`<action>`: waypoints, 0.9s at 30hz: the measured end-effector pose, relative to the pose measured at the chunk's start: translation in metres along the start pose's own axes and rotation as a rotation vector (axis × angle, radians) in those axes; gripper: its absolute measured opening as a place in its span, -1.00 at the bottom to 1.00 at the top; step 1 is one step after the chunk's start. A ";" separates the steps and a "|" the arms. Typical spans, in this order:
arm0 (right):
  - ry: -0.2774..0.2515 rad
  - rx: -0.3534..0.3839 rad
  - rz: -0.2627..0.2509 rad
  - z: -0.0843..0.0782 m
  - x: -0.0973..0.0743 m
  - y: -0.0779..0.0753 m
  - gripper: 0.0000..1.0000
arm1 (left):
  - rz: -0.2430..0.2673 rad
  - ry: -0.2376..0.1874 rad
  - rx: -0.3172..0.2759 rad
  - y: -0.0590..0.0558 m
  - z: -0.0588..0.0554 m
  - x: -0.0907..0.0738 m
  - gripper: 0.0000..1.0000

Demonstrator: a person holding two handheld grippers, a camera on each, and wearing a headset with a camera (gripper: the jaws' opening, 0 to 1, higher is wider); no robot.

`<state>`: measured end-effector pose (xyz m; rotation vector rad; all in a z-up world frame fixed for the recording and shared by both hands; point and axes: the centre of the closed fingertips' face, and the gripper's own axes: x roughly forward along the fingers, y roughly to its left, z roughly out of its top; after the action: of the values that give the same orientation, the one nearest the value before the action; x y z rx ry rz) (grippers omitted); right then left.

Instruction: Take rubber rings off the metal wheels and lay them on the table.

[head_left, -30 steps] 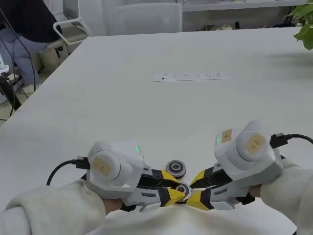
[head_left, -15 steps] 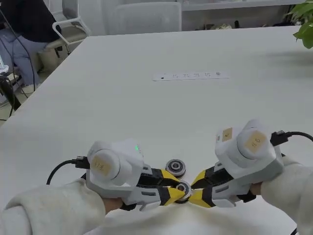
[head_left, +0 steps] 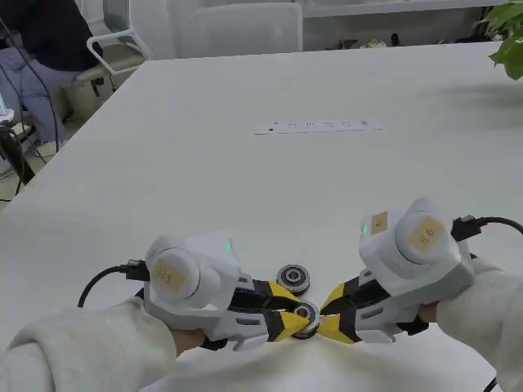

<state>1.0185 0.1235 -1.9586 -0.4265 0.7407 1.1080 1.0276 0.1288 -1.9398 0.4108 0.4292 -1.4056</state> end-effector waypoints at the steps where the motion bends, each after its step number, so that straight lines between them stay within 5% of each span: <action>1: -0.013 0.015 0.001 0.002 0.000 0.001 -0.71 | 0.000 0.000 0.000 0.000 0.000 0.000 -0.85; 6: -0.011 -0.002 -0.008 0.003 0.004 0.002 -0.63 | 0.000 -0.001 -0.001 0.000 0.000 0.000 -0.85; 13: 0.004 -0.046 -0.007 0.002 0.003 0.002 -0.71 | 0.000 -0.002 -0.003 0.000 0.000 0.000 -0.85; 14: 0.036 -0.079 -0.015 -0.002 0.002 -0.001 -0.80 | 0.000 -0.003 -0.004 0.000 0.000 0.000 -0.85; 22: 0.027 -0.053 -0.026 -0.002 0.003 -0.002 -0.99 | 0.001 -0.006 -0.010 0.000 0.000 -0.001 -0.85; 27: 0.022 0.053 -0.024 -0.003 0.003 -0.005 -1.00 | 0.000 -0.006 -0.010 0.000 0.000 -0.001 -0.85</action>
<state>1.0225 0.1216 -1.9626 -0.4024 0.7812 1.0601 1.0274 0.1295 -1.9391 0.3985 0.4312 -1.4039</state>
